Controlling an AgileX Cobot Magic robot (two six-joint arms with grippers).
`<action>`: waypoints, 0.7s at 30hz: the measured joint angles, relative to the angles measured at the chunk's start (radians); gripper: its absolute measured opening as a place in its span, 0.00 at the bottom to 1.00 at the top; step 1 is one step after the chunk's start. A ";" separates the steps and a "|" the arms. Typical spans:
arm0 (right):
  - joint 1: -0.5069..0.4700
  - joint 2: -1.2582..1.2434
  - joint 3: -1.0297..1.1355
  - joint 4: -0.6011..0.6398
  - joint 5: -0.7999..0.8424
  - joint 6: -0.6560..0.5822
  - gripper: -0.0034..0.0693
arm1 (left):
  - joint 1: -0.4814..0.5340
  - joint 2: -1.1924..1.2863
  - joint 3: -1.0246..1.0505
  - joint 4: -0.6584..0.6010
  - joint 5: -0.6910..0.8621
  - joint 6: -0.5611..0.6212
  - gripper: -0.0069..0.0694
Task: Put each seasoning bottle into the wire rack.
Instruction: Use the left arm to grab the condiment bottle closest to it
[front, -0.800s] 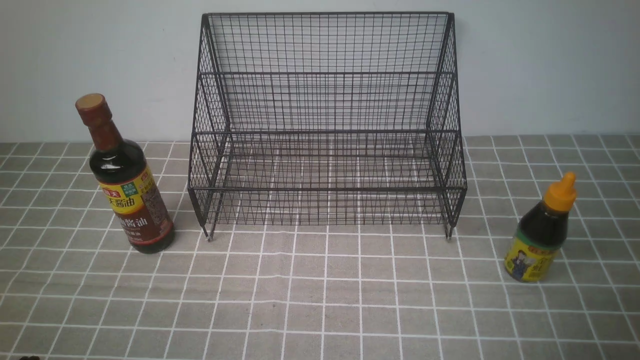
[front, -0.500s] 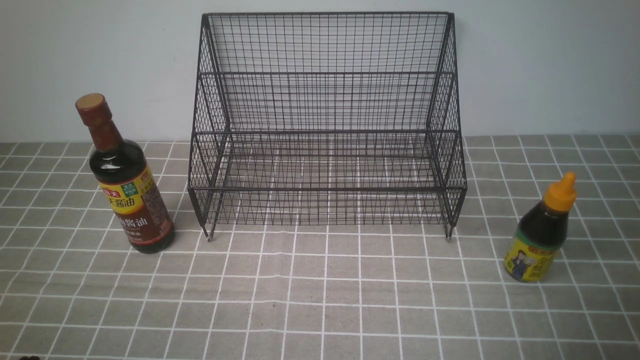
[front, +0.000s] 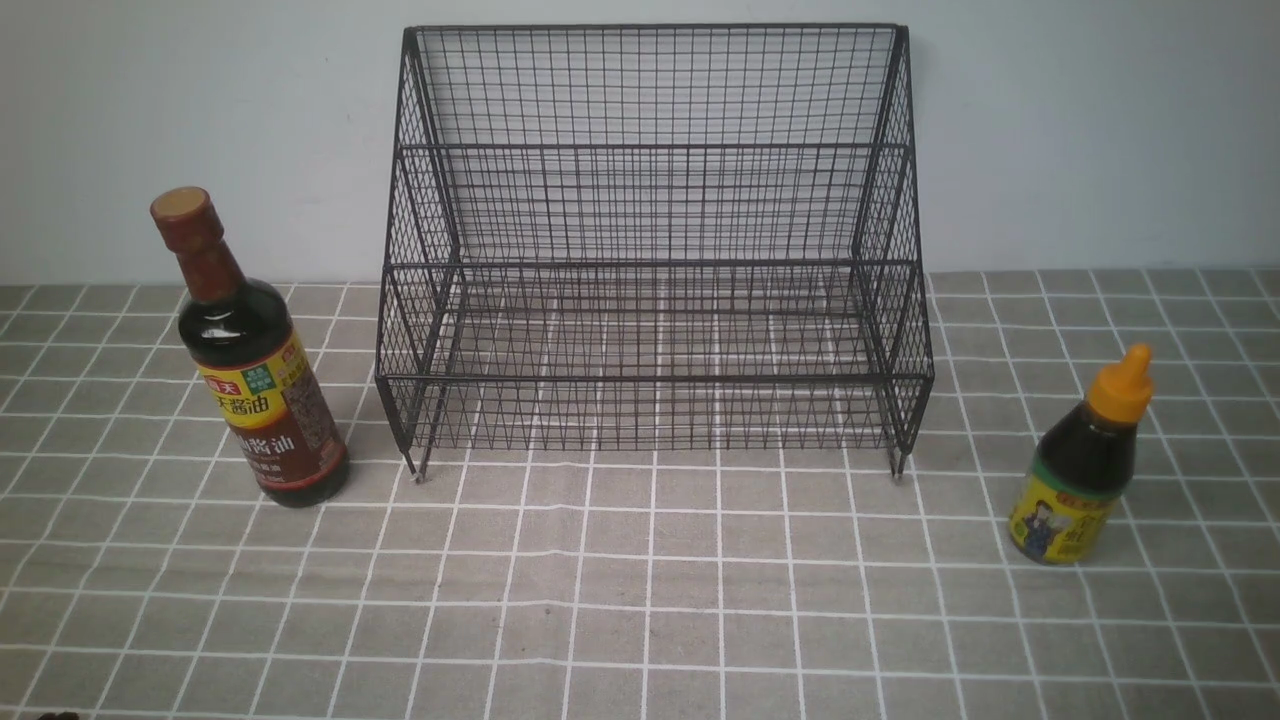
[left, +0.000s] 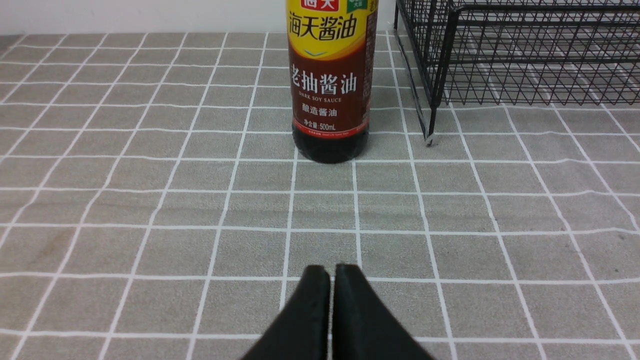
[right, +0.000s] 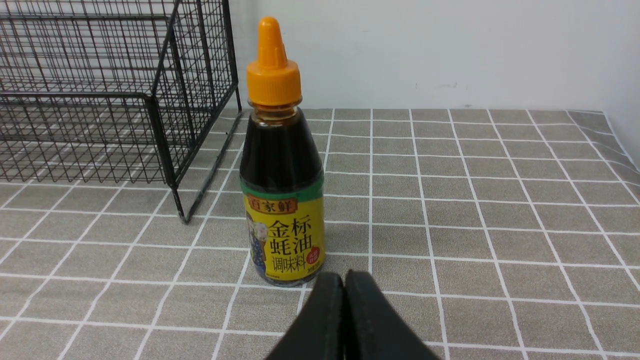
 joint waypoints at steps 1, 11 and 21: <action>0.000 0.000 0.000 0.000 0.000 0.000 0.03 | 0.000 0.000 0.000 0.007 -0.004 0.000 0.08; 0.000 0.000 0.000 0.000 0.000 0.000 0.03 | 0.000 0.000 0.002 -0.170 -0.256 -0.105 0.08; 0.000 0.000 0.004 0.336 -0.225 0.148 0.03 | 0.000 0.009 -0.006 -0.221 -0.852 -0.125 0.08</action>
